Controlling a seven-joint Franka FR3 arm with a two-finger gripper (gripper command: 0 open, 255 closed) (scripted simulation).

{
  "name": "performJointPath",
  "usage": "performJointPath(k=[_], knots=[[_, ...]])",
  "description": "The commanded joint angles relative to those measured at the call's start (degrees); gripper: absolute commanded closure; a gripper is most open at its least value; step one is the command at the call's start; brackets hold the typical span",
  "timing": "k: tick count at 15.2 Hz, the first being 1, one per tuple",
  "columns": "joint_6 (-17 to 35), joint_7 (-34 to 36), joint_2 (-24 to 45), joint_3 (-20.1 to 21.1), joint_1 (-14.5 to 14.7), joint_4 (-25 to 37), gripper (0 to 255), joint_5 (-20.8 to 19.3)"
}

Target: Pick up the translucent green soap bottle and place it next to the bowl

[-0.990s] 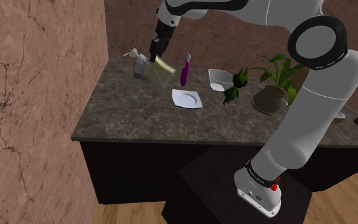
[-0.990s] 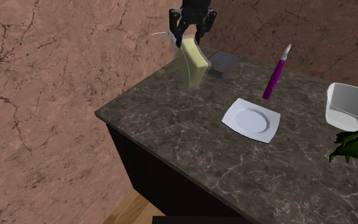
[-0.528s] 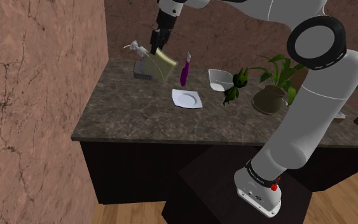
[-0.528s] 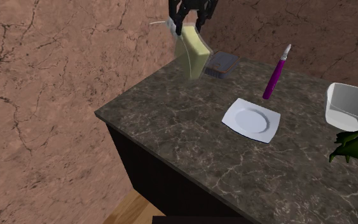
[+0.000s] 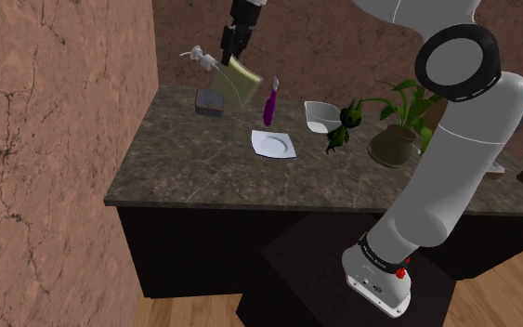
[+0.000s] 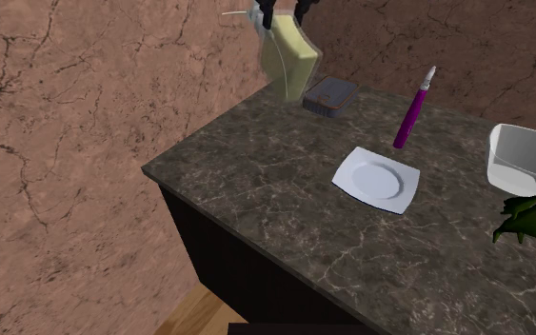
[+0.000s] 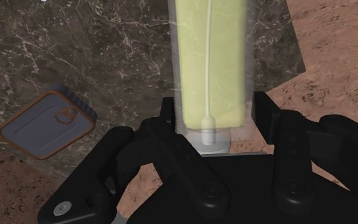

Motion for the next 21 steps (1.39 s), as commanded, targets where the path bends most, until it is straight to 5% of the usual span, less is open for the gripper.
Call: performJointPath(k=[1,4,12,21], knots=[[-1.78,0.19,0.54,-0.01,0.00,2.32,255,-0.08],[-3.72,0.44,1.18,0.00,0.03,4.91,255,-0.17],[-2.13,-9.54,-9.40,-3.97,-5.79,-8.60,255,2.23],[-3.19,-21.17,-16.38,-9.97,-11.38,-16.40,255,3.03]])
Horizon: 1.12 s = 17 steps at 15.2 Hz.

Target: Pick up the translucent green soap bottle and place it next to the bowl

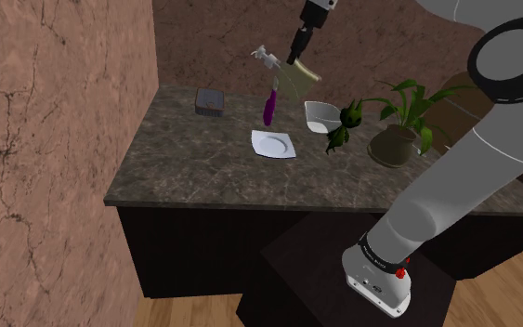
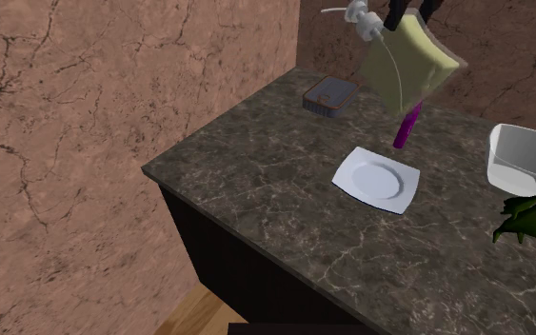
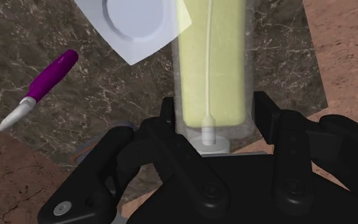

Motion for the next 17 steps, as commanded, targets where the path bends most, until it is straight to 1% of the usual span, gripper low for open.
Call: performJointPath(k=[1,8,16,17], knots=[[-0.44,-2.64,-1.00,-1.40,-1.19,-0.99,255,0.03],[-2.41,-11.99,-2.72,-6.72,-5.45,-2.36,255,-0.20],[-5.32,-23.04,-1.00,-13.20,-10.34,0.26,255,-0.15],[-4.51,-23.12,-1.21,-13.16,-10.34,-0.75,255,-0.20]])
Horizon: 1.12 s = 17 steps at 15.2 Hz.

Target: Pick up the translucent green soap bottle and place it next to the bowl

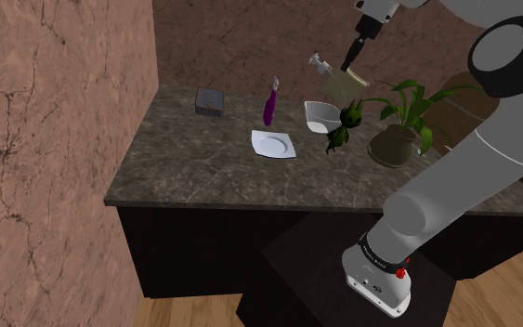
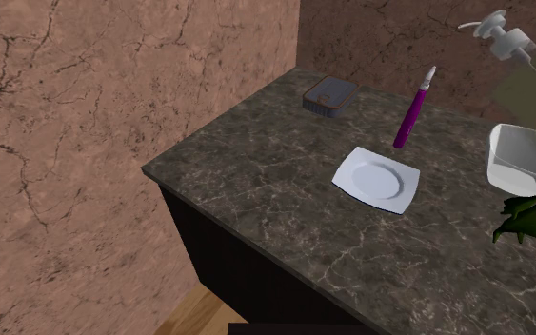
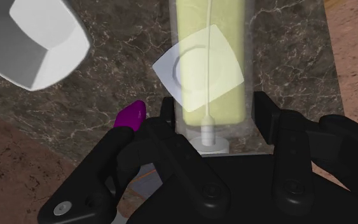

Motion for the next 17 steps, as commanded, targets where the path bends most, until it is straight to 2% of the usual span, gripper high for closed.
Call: performJointPath(k=[1,17], knots=[[0.95,-0.74,0.05,-0.26,-0.20,-0.99,255,0.01],[13.29,-2.48,-1.09,-0.08,-0.17,-14.54,255,-0.01]])
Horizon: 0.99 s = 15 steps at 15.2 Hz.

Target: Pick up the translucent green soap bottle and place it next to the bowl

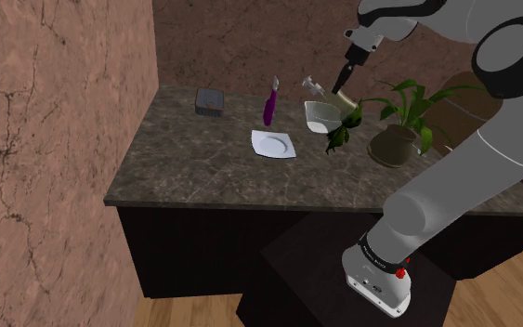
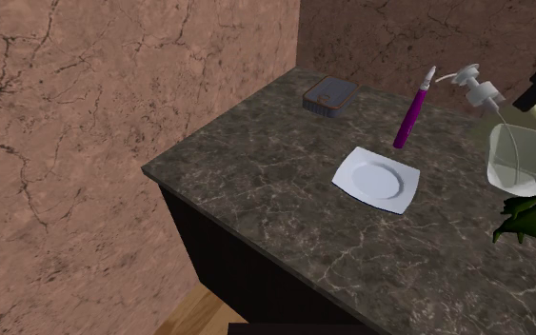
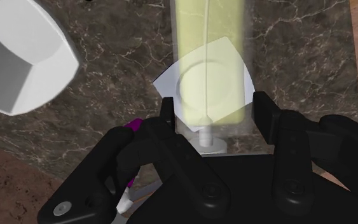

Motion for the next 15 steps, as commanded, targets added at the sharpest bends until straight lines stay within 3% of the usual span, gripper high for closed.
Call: performJointPath(k=[1,15], knots=[[1.42,-0.30,0.02,-0.03,-0.02,-1.37,255,0.07],[11.78,-2.60,1.94,-0.18,0.02,-10.12,255,1.33]])
